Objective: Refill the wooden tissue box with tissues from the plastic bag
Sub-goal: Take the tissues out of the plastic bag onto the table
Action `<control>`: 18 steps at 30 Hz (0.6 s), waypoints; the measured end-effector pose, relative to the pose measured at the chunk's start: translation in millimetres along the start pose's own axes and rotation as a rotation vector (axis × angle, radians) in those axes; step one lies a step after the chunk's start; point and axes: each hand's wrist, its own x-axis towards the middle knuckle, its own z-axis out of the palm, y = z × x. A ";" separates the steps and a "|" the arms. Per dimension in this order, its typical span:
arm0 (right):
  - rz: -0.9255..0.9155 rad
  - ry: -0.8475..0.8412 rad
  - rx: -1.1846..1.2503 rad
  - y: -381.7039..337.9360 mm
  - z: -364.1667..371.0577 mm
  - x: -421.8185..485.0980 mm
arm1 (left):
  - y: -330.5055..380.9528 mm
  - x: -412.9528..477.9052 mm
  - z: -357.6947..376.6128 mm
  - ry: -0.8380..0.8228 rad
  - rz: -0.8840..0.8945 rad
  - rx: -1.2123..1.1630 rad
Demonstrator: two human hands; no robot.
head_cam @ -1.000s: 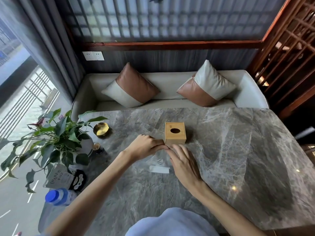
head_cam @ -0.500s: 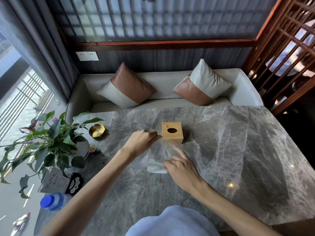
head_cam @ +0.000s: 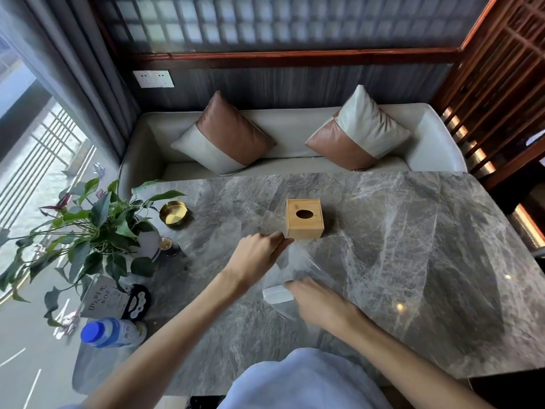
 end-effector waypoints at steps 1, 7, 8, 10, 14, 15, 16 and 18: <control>0.018 -0.026 -0.041 -2.9 9.0 14.7 | 2.9 -2.6 1.6 -0.004 0.003 -0.010; 0.162 -0.050 -0.302 2.2 66.4 96.9 | 7.2 -8.6 5.1 -0.018 0.026 -0.029; 0.179 -0.057 -0.347 6.7 73.1 103.8 | 6.2 -8.4 4.3 -0.019 0.027 -0.035; 0.201 -0.128 -0.418 15.5 83.6 114.4 | 4.6 -8.4 2.7 -0.020 0.032 -0.052; 0.160 -0.195 -0.503 23.4 95.6 126.4 | 3.6 -9.7 0.1 -0.013 0.041 -0.083; 0.142 -0.203 -0.514 23.7 98.9 127.8 | 2.6 -10.0 -0.7 -0.010 0.044 -0.090; 0.123 -0.210 -0.520 23.3 101.0 128.4 | 1.2 -10.1 -1.5 -0.005 0.047 -0.093; 0.084 -0.199 -0.520 23.5 104.2 128.7 | -1.9 -9.3 -3.8 -0.007 0.052 -0.085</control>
